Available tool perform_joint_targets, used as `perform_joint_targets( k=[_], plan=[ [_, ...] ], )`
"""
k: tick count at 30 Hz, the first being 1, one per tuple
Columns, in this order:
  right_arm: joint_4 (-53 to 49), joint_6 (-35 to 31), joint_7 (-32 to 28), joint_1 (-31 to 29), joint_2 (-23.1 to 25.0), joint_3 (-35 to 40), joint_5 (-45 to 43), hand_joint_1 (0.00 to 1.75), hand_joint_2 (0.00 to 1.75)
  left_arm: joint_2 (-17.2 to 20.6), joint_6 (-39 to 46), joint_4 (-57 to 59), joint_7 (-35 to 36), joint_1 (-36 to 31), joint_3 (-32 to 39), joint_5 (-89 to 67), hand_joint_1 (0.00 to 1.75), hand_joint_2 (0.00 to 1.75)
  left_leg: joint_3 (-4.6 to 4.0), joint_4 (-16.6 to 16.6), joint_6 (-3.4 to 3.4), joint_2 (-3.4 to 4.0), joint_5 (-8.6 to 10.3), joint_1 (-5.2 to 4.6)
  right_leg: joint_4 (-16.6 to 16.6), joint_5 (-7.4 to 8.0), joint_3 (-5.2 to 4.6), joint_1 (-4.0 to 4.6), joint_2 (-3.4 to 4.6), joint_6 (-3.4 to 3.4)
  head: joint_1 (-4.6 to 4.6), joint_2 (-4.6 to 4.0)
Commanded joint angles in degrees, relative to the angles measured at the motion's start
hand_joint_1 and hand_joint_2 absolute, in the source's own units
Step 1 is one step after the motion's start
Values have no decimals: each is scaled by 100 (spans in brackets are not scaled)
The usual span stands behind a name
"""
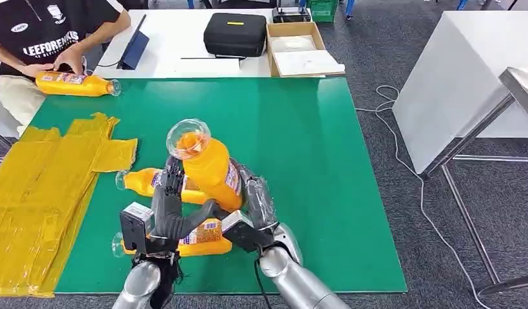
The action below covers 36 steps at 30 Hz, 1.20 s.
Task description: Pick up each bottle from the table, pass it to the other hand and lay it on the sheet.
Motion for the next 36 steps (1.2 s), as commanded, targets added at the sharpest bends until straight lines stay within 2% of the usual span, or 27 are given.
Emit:
perform_joint_targets(
  k=[1, 6, 16, 18, 20, 21, 25, 31, 35, 36],
  plan=[
    [685, 315, 111, -416, 7, 499, 440, 175, 175, -37, -3, 93, 36, -47, 161, 6, 0, 175, 19, -3, -15, 2, -5, 4, -7, -3, 20, 4, 0, -10, 0, 0],
    [762, 645, 216, -390, -16, 638, 801, 175, 175, -61, -17, 47, 57, 6, 187, -14, 0, 175, 25, -3, -17, -4, -7, 5, -8, -7, 27, 4, -5, -11, -2, 0],
    [875, 637, 184, -373, -12, 611, 963, 175, 175, -61, -37, -204, 93, 187, 232, -41, 0, 175, 19, -2, -15, -7, -4, 5, -7, -4, 21, 4, -8, -10, 0, 0],
    [865, 617, 137, -343, -17, 600, 967, 175, 175, -30, -174, -325, 154, 219, 202, 26, 0, 175, 12, -2, -10, -4, -2, 2, -5, -2, 12, 1, -5, -6, -2, 0],
    [862, 601, 66, -310, -26, 597, 967, 175, 175, 48, -823, -464, 354, 218, 138, 580, 0, 175, 22, -3, -16, -3, -6, 5, -10, -4, 25, 4, -4, -10, -2, 0],
    [876, 569, 35, -311, -14, 597, 970, 175, 175, 106, -1196, -500, 485, 179, 156, 992, 0, 175, 10, -2, -9, -2, -2, 3, -6, -1, 11, 2, -3, -6, 0, 0],
    [918, 481, 7, -325, 24, 555, 934, 175, 175, 157, -1455, -461, 660, -15, 188, 1334, 0, 175, 12, -2, -12, -4, -2, 4, -5, -3, 13, 3, -5, -8, 0, 0],
    [934, 355, 31, -369, 37, 457, 871, 175, 175, 209, -1632, 55, 791, -655, -15, 1586, 0, 175, 11, 1, -18, -33, 4, 7, -4, -5, 17, 6, -35, -13, 0, 0],
    [930, 346, 51, -380, 43, 439, 870, 175, 175, 167, -1632, 153, 799, -746, -69, 1585, 0, 175, 7, -1, -9, -14, 4, 1, -3, -1, 7, 0, -14, -5, -2, 0],
    [923, 341, 55, -375, 39, 437, 875, 175, 175, 177, -1627, 167, 799, -741, -91, 1582, 2, 175, 25, -3, -22, -22, 1, 6, -10, -4, 29, 5, -24, -14, 0, 0]
  ],
)
